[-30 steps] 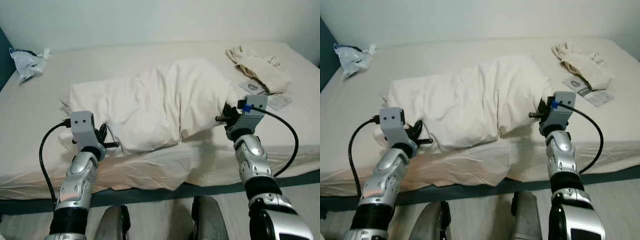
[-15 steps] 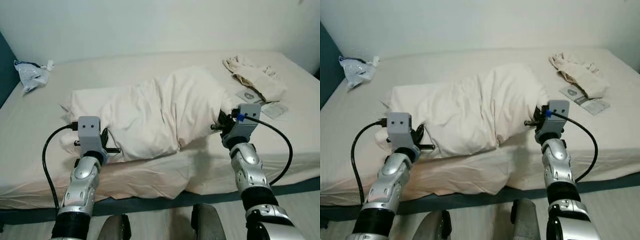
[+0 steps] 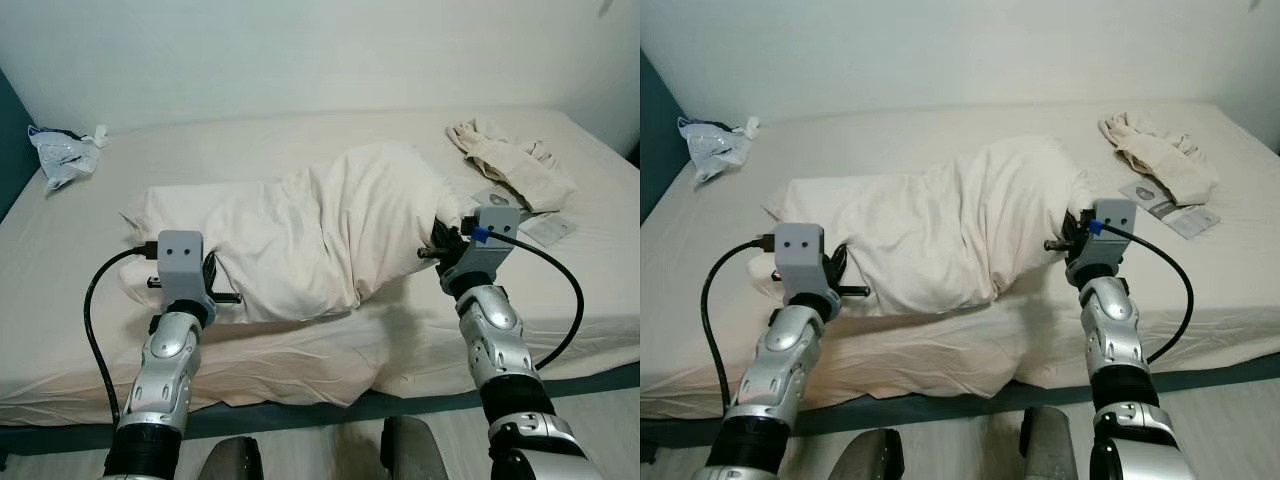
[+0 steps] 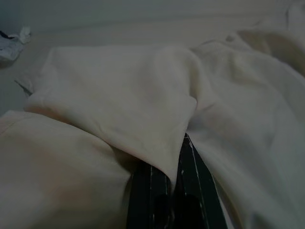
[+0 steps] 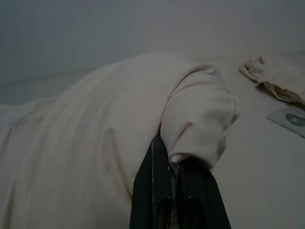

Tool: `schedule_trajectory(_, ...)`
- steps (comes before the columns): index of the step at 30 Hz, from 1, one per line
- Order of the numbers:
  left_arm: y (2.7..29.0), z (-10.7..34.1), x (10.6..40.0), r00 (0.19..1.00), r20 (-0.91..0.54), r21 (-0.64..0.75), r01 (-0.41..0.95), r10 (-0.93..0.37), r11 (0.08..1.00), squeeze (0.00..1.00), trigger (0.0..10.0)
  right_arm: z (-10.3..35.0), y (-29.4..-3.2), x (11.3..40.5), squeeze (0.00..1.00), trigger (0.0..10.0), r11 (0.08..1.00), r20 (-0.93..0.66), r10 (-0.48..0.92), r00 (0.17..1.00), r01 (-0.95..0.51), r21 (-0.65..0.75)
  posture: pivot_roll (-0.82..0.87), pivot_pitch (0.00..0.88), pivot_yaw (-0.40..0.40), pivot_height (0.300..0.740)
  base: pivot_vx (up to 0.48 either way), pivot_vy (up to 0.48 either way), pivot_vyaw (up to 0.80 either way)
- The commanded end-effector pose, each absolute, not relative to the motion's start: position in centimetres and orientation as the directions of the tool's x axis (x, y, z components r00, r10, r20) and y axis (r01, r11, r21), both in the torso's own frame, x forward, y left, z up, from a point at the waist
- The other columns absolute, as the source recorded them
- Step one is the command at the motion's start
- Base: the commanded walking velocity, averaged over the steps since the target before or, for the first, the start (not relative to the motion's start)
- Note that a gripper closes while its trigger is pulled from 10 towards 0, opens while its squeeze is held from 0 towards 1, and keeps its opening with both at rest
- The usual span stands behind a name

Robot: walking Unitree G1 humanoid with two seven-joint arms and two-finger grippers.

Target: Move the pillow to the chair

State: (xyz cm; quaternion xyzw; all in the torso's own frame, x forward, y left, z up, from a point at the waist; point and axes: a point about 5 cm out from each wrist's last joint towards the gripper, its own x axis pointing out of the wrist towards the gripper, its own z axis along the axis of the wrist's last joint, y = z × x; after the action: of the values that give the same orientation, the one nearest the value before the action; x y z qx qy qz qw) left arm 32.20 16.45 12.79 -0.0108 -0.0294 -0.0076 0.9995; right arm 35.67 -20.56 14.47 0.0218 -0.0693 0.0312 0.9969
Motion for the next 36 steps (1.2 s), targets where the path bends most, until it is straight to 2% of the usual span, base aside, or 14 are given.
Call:
schedule_trajectory(1,15.9,13.14,32.21,0.995,0.094,-0.016,0.035,-0.034,0.999,0.0,10.0,14.77,-19.24,35.73,0.0,10.0,0.992,0.152,0.122,0.981,-0.125,0.004,-0.02,0.052,0.006,0.626,0.0,0.0,0.0)
schedule_trajectory(9,15.86,12.94,32.05,0.995,0.097,-0.031,0.03,-0.027,0.999,0.0,10.0,14.4,-18.9,35.68,0.0,10.0,0.994,0.14,0.107,0.984,-0.103,-0.033,-0.02,0.056,-0.002,0.626,0.0,0.0,0.0)
schedule_trajectory(13,15.95,12.89,32.13,0.995,0.098,-0.031,0.026,-0.023,0.999,0.0,10.0,14.29,-18.55,35.65,0.0,10.0,0.989,0.129,0.147,0.981,-0.15,0.016,-0.02,0.053,-0.004,0.626,0.0,0.0,0.0)
schedule_trajectory(22,15.66,13.04,32.42,0.994,0.107,-0.039,0.027,-0.023,0.999,0.0,10.0,14.89,-18.65,35.86,0.0,10.0,0.988,0.142,0.155,0.978,-0.154,-0.018,-0.03,0.046,-0.004,0.666,0.0,0.0,0.0)
schedule_trajectory(36,15.58,12.99,32.29,0.993,0.113,-0.049,0.027,-0.021,0.998,0.0,10.0,14.7,-18.79,35.8,0.0,10.0,0.989,0.134,0.149,0.98,-0.145,-0.04,-0.03,0.05,-0.007,0.666,0.0,0.0,0.0)
